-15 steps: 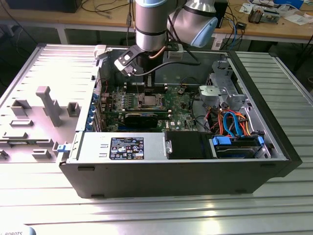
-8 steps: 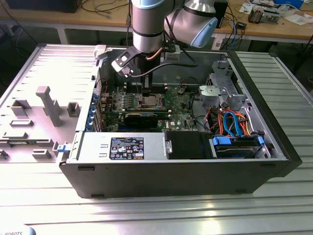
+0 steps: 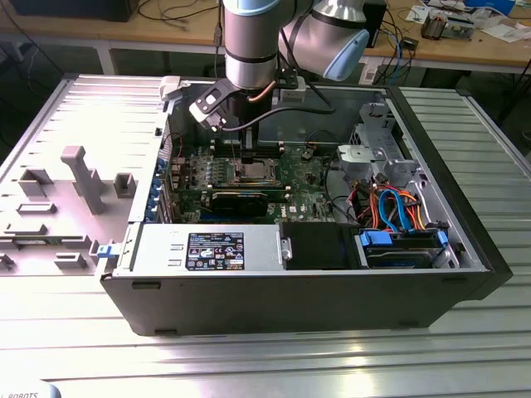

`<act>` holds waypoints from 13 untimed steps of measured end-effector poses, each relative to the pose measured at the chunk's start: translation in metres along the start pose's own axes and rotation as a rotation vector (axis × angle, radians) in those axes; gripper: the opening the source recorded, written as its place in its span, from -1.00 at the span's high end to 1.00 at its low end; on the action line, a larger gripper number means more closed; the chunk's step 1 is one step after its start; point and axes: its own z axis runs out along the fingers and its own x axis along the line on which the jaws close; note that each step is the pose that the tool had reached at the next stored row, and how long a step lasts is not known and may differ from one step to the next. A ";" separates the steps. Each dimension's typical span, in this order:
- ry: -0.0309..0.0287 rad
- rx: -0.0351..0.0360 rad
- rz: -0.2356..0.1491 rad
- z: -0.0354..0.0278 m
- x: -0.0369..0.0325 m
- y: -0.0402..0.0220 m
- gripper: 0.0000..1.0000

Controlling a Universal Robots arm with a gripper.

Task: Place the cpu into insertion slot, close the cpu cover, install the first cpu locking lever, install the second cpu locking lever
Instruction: 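Close the cpu cover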

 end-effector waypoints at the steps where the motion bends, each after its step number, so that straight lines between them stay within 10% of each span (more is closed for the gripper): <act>1: 0.0000 0.0000 0.000 0.0000 0.0000 0.0000 0.79; 13: 0.0001 -0.0001 0.000 0.0001 0.0000 -0.0072 0.79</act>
